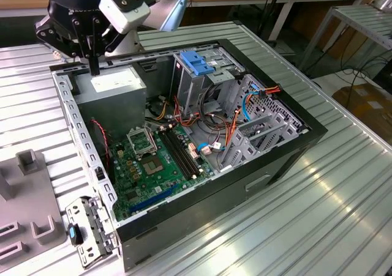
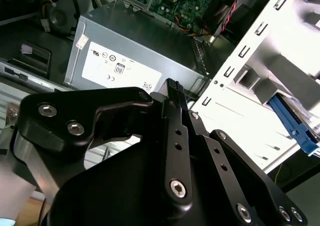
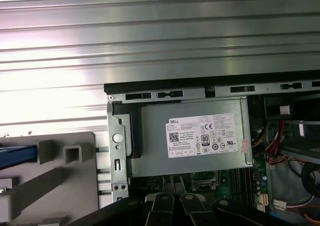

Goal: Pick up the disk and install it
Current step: 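Reach for the disk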

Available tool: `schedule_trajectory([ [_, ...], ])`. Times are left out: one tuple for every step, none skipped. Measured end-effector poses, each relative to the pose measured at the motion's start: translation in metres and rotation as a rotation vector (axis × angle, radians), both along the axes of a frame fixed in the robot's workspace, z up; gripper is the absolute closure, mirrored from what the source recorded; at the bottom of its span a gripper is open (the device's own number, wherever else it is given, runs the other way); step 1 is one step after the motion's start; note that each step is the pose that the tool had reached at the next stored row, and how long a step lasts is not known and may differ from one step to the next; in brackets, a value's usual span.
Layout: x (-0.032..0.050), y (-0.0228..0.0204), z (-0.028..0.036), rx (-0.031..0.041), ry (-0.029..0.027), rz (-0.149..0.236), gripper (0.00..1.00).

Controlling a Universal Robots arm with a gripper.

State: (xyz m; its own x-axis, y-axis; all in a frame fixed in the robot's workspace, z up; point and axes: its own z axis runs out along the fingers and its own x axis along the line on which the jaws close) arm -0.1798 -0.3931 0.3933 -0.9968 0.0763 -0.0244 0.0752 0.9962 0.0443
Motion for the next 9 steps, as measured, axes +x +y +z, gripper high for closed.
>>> schedule_trajectory([
  [-0.0008, 0.0009, 0.0000, 0.0000, -0.0001, 0.000, 0.89],
  [-0.0015, 0.0014, 0.0000, 0.0000, 0.0000, 0.000, 0.89],
  [-0.0029, 0.0022, 0.0000, 0.0000, 0.0000, 0.000, 0.89],
  [-0.0039, 0.0027, 0.0000, 0.0000, -0.0001, 0.000, 0.89],
  [-0.0051, 0.0033, 0.0000, 0.0001, -0.0001, 0.000, 0.89],
  [-0.0065, 0.0038, 0.0000, 0.0000, -0.0001, 0.000, 0.89],
  [-0.0091, 0.0041, 0.0000, 0.0000, 0.0000, 0.000, 0.89],
  [-0.0110, 0.0044, 0.0000, 0.0000, -0.0001, 0.000, 0.89],
  [-0.0131, 0.0047, 0.0000, 0.0000, 0.0000, 0.000, 0.89],
])
